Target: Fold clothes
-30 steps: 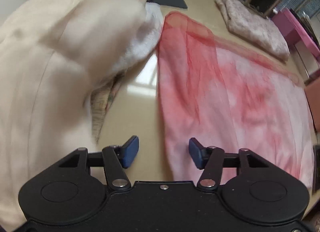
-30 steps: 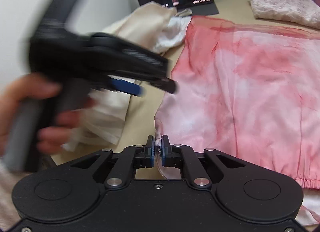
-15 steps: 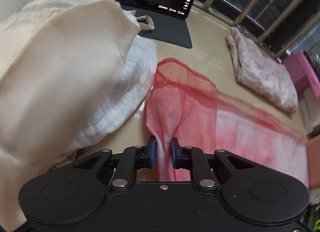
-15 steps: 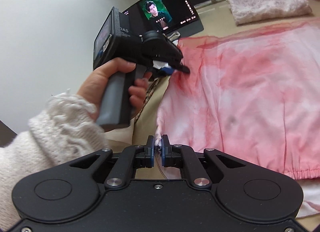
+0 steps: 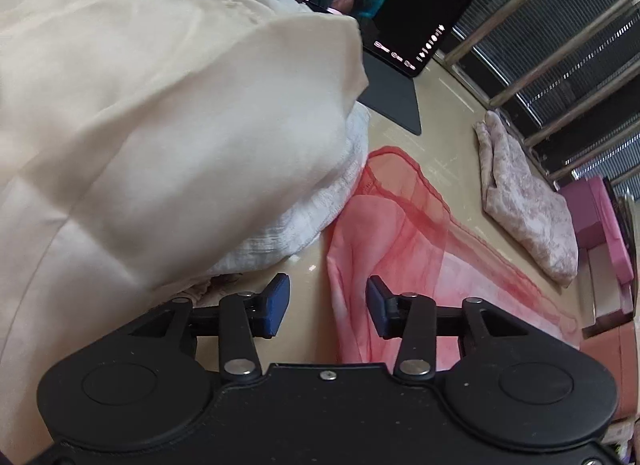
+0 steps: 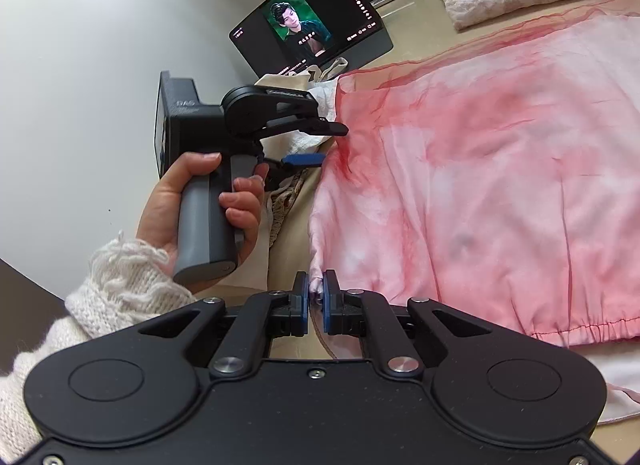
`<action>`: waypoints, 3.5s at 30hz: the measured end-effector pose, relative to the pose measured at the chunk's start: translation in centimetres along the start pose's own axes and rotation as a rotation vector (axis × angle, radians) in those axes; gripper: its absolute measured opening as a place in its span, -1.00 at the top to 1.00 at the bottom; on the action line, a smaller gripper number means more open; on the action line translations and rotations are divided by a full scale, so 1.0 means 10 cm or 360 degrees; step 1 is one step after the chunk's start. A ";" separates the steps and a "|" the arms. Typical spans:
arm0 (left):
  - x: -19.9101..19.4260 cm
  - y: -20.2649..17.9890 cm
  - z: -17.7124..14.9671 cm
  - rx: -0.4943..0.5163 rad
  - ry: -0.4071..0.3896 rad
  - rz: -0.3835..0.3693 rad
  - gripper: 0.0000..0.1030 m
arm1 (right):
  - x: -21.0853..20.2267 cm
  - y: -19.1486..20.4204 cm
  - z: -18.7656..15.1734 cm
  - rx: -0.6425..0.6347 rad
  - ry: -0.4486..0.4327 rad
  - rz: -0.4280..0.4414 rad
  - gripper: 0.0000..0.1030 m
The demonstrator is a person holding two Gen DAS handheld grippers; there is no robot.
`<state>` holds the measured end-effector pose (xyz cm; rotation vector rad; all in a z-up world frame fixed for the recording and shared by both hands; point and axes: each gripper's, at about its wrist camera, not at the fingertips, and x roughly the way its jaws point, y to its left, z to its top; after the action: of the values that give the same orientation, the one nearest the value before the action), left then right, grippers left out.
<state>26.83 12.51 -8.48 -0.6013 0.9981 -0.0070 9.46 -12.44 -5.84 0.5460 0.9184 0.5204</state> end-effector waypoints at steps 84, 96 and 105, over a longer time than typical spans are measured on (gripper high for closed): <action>0.21 -1.65 -0.69 0.0639 -0.0055 -0.0089 -0.12 | -0.65 -1.21 -0.62 0.1120 -0.0207 0.0007 0.87; 0.34 -1.58 -0.98 0.1089 0.0022 0.0188 0.78 | -0.57 -1.15 -0.55 0.1075 -0.0145 -0.0108 0.82; 0.39 -1.50 -1.05 0.1132 -0.0008 0.0211 0.75 | -0.50 -1.05 -0.43 0.0854 -0.0065 -0.0230 0.82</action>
<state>24.70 -6.11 -8.54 0.1156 0.9500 -0.2336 5.18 -22.50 -11.69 0.9615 1.0527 0.1244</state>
